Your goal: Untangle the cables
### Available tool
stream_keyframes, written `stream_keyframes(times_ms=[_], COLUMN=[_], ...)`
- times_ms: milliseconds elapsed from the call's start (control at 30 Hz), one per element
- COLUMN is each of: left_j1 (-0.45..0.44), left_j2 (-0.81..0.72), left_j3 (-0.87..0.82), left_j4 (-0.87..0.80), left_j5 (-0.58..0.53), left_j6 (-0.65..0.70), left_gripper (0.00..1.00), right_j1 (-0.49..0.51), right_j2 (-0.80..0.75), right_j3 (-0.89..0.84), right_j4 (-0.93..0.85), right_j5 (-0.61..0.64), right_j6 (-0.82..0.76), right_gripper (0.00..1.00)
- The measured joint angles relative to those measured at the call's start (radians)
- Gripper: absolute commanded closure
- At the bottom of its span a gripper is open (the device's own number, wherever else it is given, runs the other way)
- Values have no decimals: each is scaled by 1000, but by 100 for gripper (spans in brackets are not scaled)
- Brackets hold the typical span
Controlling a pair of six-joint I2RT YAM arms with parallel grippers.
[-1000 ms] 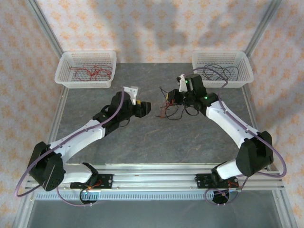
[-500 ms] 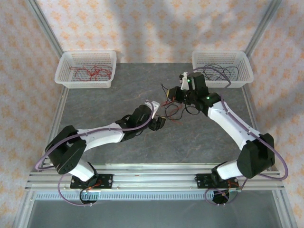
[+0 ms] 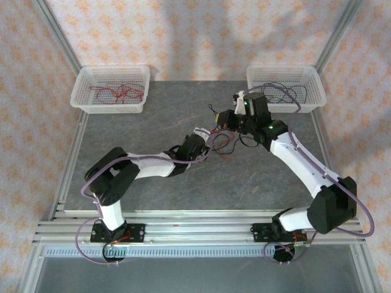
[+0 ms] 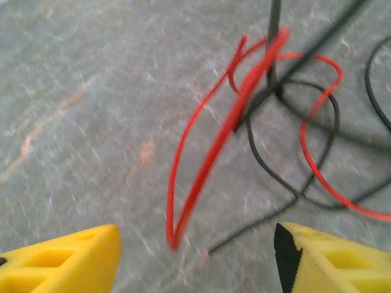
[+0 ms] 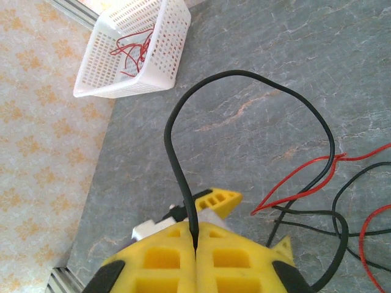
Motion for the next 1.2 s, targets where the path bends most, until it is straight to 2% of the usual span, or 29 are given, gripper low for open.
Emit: stream_keyframes(times_ms=[67, 133, 233, 333, 400, 567, 1067, 1200], left_j1=[13, 27, 46, 58, 60, 60, 60, 60], left_j2=[26, 44, 57, 64, 64, 64, 63, 51], left_j3=[26, 38, 40, 39, 32, -18, -115, -140], left_j4=[29, 59, 87, 106, 121, 141, 169, 174], left_j5=[-10, -18, -18, -17, -19, -18, -26, -25], left_j6=[20, 38, 57, 63, 69, 55, -26, -44], left_gripper=[39, 48, 67, 91, 100, 100, 100, 100], right_j1=[0, 0, 0, -1, -4, -13, -46, -81], right_j2=[-5, -11, -20, -32, -40, -52, -78, -61], right_j3=[0, -1, -1, -1, -1, 34, 338, 425], right_j4=[0, 0, -1, -7, -15, -59, -217, -257], right_j5=[0, 1, 4, 11, 16, 51, 182, 222], right_j6=[1, 4, 4, 4, 4, -1, -86, -117], right_gripper=[100, 100, 100, 100, 100, 100, 100, 100])
